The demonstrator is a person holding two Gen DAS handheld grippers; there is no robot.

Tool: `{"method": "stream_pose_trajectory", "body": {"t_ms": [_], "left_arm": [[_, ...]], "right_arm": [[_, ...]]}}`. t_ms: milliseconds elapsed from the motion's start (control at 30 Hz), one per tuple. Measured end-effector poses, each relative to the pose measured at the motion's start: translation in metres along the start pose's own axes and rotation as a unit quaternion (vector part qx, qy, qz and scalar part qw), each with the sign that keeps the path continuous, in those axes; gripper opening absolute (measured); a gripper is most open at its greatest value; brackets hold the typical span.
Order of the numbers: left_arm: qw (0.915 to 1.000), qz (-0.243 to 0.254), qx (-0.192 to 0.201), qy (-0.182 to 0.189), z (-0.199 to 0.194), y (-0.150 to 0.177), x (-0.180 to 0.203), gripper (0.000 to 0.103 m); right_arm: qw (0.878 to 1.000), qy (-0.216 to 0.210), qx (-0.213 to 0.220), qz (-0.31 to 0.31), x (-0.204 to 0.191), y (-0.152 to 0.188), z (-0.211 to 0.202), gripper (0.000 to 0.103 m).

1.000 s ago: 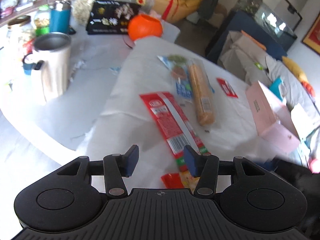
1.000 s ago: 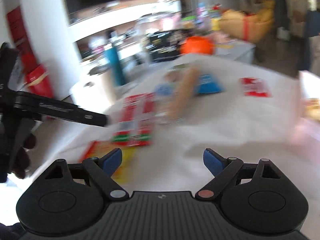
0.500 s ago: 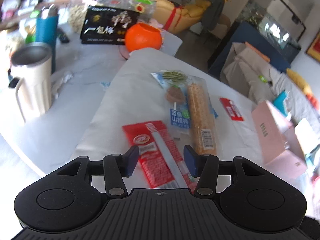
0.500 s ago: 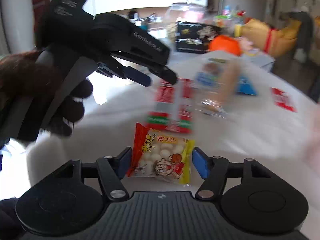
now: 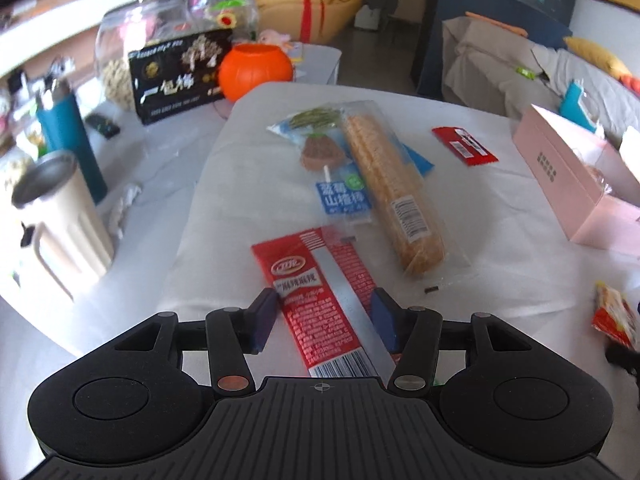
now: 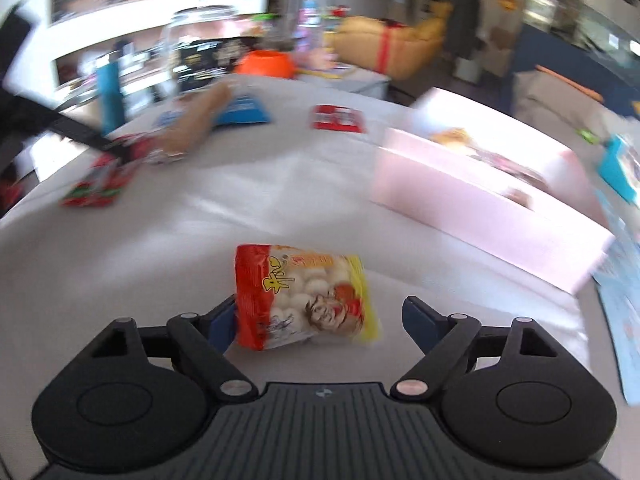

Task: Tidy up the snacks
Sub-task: 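Grasp the red sausage packet with the left tool while the right approaches the white-ball snack bag, then grasp the white-ball snack bag with the right tool while the left holds the red packet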

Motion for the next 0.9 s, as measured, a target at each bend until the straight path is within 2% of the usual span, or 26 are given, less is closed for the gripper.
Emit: {"method": "stream_pose_trajectory", "body": {"t_ms": [67,167,267,367,533,667,900], "left_arm": [[0.9999,-0.008,0.003,0.008,-0.002,0.001,-0.001,0.056],[0.9997,0.005,-0.006,0.021,-0.006,0.007,0.011,0.056],[0.998,0.028,-0.025,0.051,-0.011,0.014,0.032,0.055],[0.9927,0.074,-0.045,0.084,-0.017,0.024,0.062,0.052],[0.9796,0.118,-0.056,0.153,-0.018,0.039,0.112,0.048],[0.9764,0.139,-0.051,0.158,-0.016,0.042,0.134,0.048],[0.9766,0.137,-0.049,0.158,-0.014,0.042,0.136,0.049]], "right_arm": [[1.0,0.018,0.003,0.023,0.014,0.002,0.005,0.085],[0.997,-0.003,0.001,0.074,0.029,0.008,0.011,0.088],[0.997,-0.002,0.002,0.081,0.032,0.008,0.011,0.089],[0.997,0.004,0.003,0.073,0.029,0.008,0.011,0.089],[0.997,0.003,0.002,0.075,0.028,0.006,0.015,0.091],[0.997,0.002,0.0,0.075,0.028,0.006,0.014,0.091],[0.998,0.02,-0.004,0.068,0.039,0.01,0.009,0.091]]}}
Point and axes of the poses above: each gripper's, at about its wrist camera, not at the fingertips, and z roughly the way its jaws point, x to its right, y to its underside, the point moved 8 cm from there along z, roughly the way its jaws point
